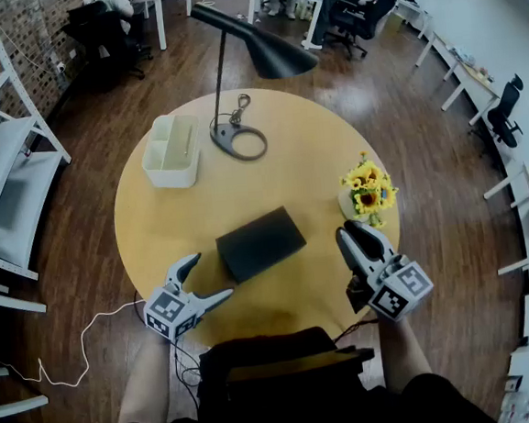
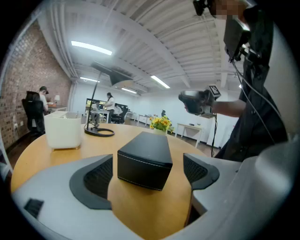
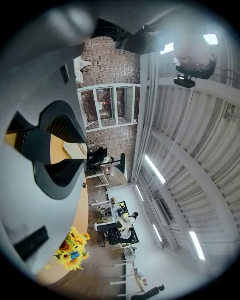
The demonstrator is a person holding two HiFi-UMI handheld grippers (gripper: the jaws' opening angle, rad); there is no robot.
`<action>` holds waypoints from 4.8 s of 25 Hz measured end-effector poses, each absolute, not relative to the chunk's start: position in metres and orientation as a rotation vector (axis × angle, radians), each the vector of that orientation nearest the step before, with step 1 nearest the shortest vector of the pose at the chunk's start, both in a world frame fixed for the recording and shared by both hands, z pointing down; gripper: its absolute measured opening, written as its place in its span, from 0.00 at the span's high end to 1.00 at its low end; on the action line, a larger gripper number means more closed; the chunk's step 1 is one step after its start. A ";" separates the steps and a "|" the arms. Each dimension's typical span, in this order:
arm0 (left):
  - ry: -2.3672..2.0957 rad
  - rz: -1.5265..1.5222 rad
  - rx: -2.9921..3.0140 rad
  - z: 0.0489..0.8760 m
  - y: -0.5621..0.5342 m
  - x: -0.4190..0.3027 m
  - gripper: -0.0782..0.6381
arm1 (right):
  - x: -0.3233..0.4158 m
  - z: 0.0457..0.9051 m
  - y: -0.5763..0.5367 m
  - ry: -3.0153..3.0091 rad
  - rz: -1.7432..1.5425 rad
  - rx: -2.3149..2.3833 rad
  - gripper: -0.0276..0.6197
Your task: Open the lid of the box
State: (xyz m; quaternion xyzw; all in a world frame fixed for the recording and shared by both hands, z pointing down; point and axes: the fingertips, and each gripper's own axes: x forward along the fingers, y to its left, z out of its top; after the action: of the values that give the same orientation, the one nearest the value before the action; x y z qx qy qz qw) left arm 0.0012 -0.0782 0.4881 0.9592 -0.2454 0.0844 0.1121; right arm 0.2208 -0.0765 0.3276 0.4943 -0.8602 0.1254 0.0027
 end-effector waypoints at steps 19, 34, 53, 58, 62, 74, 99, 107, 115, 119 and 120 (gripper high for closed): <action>-0.473 0.287 2.975 0.550 -0.103 0.040 0.03 | 0.158 0.401 -0.090 -2.472 0.489 1.196 0.80; -0.445 0.226 2.977 0.550 -0.108 0.050 0.03 | 0.122 0.464 -0.103 -2.269 0.210 0.674 0.63; -0.436 0.237 2.961 0.551 -0.108 0.051 0.05 | 0.075 0.524 -0.083 -1.908 -0.326 -0.014 0.58; -0.438 0.225 2.954 0.550 -0.108 0.050 0.06 | 0.075 0.522 -0.083 -1.908 -0.357 -0.002 0.59; -0.400 0.254 2.979 0.552 -0.101 0.052 0.06 | 0.057 0.469 -0.123 -2.164 -0.346 0.334 0.95; -0.377 0.260 2.982 0.551 -0.099 0.054 0.07 | 0.074 0.520 -0.071 -1.896 -0.237 -0.013 0.51; -0.381 0.284 2.987 0.553 -0.099 0.052 0.09 | 0.077 0.474 -0.089 -2.010 -0.350 0.121 0.55; -0.386 0.289 2.977 0.560 -0.096 0.051 0.08 | 0.068 0.426 -0.153 -2.158 -0.315 0.423 0.75; -0.417 0.325 2.892 0.559 -0.092 0.040 0.17 | 0.062 0.434 -0.203 -2.221 -0.241 0.542 0.73; -0.518 0.303 2.829 0.552 -0.089 0.014 0.17 | 0.062 0.434 -0.216 -2.222 -0.278 0.570 0.72; -0.547 0.291 2.818 0.548 -0.088 0.007 0.17 | 0.064 0.433 -0.217 -2.220 -0.306 0.597 0.72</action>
State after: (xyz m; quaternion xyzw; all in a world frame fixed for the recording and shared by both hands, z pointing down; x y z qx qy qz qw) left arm 0.0074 -0.0883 0.5483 0.9687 -0.1881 0.1001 0.1276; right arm 0.0635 -0.2172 0.4329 0.2361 -0.8775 -0.1211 0.3995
